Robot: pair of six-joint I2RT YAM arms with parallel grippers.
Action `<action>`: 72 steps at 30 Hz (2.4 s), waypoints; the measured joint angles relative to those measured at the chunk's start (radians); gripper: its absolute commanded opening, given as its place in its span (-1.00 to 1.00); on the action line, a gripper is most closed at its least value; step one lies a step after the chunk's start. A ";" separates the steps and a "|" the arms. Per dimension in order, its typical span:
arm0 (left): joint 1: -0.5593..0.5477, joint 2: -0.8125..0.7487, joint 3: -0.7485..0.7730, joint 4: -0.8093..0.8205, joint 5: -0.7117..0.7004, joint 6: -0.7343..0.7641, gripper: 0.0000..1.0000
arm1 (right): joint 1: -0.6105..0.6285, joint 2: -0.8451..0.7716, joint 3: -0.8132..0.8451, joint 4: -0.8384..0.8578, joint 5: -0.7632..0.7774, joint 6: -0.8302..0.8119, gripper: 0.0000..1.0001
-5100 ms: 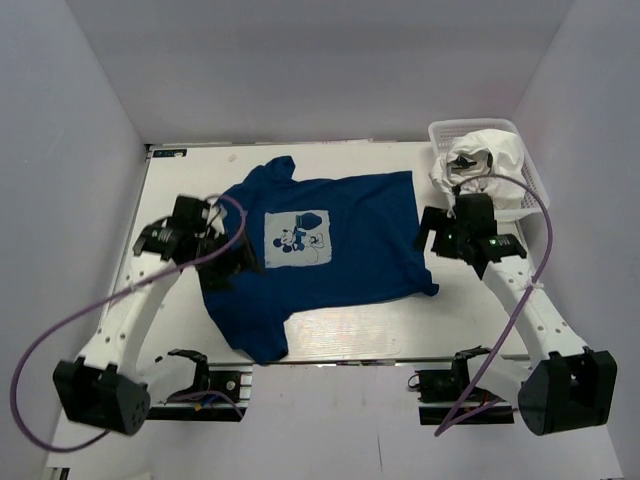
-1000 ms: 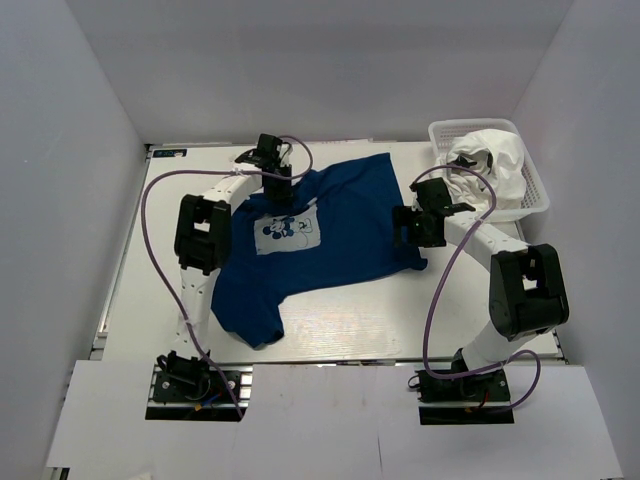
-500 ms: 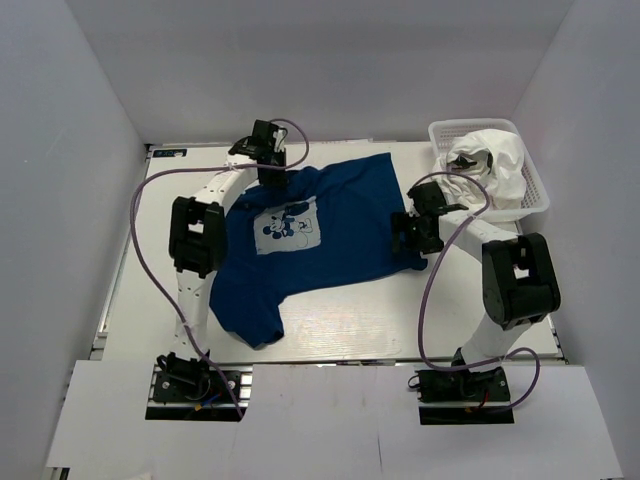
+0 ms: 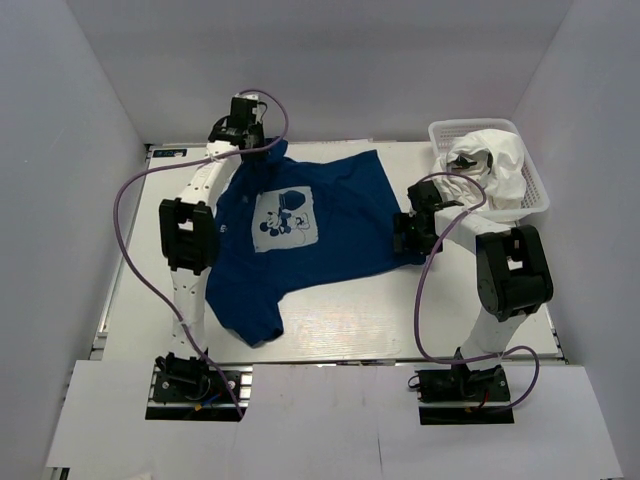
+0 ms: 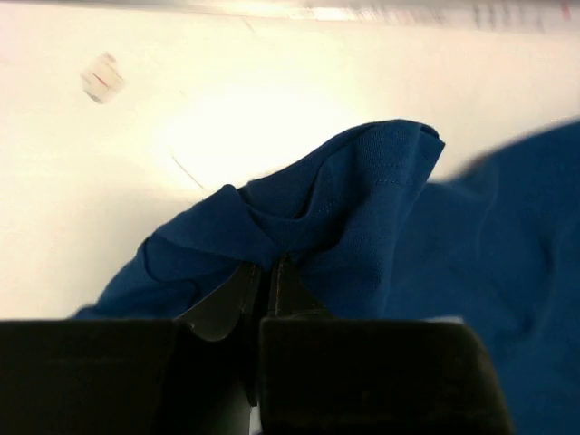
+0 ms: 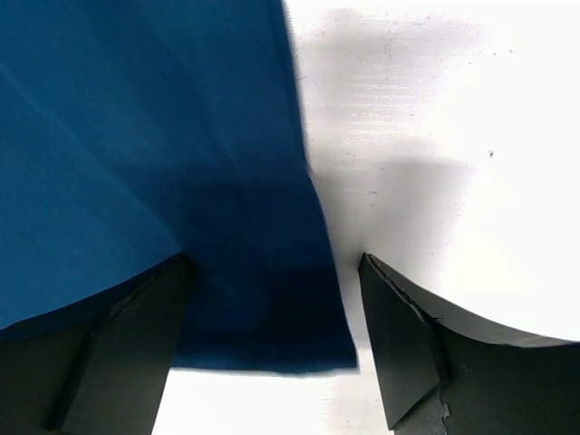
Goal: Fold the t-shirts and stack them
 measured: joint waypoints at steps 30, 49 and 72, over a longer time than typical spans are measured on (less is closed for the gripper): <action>0.111 -0.021 -0.262 0.164 0.016 -0.201 1.00 | 0.045 0.158 0.489 -0.019 -0.167 -0.030 0.79; 0.126 -0.045 -0.404 0.174 0.027 -0.233 1.00 | 0.059 0.702 1.015 0.066 -0.269 0.072 0.79; 0.121 0.099 -0.050 0.113 0.148 -0.134 1.00 | -0.023 0.577 0.938 -0.059 -0.144 -0.007 0.79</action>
